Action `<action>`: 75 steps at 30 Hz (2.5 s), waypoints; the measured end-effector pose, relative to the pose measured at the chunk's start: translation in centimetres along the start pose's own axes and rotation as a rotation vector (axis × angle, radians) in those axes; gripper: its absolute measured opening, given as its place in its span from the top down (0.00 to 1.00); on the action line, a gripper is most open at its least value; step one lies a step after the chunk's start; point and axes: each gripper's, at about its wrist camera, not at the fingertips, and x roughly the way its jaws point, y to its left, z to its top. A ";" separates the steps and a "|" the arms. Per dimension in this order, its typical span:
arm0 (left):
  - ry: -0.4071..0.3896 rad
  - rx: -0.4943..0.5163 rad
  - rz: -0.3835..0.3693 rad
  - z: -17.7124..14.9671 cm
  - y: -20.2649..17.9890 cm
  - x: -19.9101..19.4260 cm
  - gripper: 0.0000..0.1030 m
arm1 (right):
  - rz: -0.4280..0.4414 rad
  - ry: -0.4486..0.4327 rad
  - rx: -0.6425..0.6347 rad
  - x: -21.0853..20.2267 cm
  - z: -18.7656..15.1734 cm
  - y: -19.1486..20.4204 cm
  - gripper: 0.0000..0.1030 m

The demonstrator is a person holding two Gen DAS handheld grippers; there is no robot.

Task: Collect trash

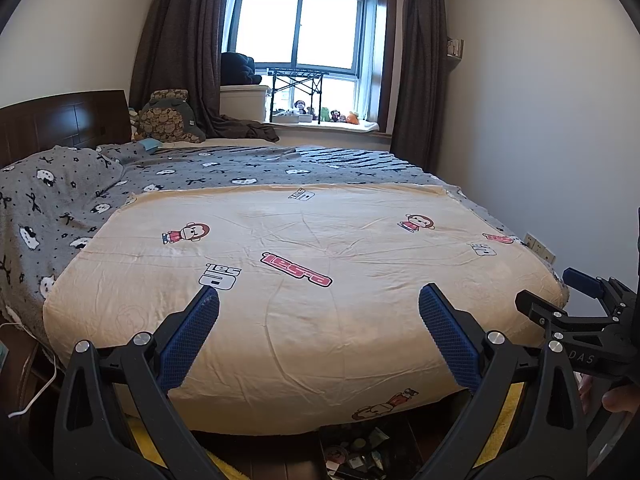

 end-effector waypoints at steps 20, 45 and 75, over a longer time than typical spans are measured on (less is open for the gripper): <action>0.000 -0.001 0.017 -0.2 0.1 -0.1 0.08 | 0.007 -0.001 0.002 -0.2 0.1 0.3 0.03; 0.000 -0.003 0.031 -0.3 0.3 -0.2 0.08 | 0.019 0.003 0.005 -0.2 0.1 0.7 0.03; -0.020 -0.035 0.084 -0.1 1.0 -0.6 0.08 | 0.025 0.008 0.008 -0.2 0.0 0.7 0.03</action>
